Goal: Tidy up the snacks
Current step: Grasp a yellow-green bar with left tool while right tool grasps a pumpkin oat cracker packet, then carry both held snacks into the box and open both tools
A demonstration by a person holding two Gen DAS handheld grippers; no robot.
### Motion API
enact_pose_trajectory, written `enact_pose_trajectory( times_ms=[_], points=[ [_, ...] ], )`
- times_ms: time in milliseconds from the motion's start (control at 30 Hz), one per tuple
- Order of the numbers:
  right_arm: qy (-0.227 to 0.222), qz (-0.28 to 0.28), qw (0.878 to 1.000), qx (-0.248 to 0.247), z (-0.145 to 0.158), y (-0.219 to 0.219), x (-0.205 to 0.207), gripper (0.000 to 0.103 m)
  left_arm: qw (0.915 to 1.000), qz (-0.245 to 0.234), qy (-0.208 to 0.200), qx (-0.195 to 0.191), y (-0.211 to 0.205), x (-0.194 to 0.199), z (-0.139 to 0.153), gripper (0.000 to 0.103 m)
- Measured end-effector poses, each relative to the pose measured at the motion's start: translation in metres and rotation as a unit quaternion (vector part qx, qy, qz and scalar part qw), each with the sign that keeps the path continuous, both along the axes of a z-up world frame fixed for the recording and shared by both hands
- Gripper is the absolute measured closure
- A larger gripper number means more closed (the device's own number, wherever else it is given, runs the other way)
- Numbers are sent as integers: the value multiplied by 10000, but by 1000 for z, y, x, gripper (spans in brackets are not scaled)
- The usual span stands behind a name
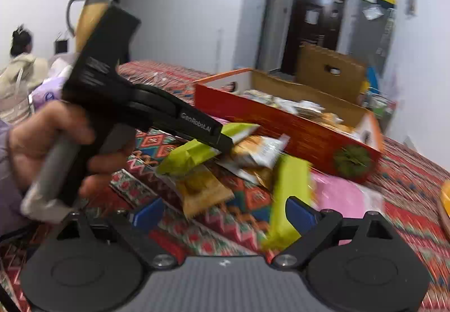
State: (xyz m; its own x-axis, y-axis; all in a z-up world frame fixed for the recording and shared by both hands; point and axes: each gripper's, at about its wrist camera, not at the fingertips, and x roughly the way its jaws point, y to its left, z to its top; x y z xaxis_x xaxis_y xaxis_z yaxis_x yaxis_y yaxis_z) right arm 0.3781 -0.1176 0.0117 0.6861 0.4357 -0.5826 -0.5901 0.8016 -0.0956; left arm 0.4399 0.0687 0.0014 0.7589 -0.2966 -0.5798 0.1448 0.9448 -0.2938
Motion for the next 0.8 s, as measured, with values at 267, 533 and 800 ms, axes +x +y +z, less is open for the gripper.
enact_pose_trajectory(
  times_ms=[267, 533, 800],
  points=[
    [418, 920, 9909, -889, -19, 66, 49, 31, 9963, 626, -583, -82, 48, -24, 35, 69],
    [1204, 532, 9913, -44, -19, 56, 66, 60, 9962, 739, -437, 124, 50, -19, 28, 69],
    [693, 103, 9974, 148, 1, 2, -28, 63, 9971, 288, -691, -132, 26, -115, 53, 69]
  ],
)
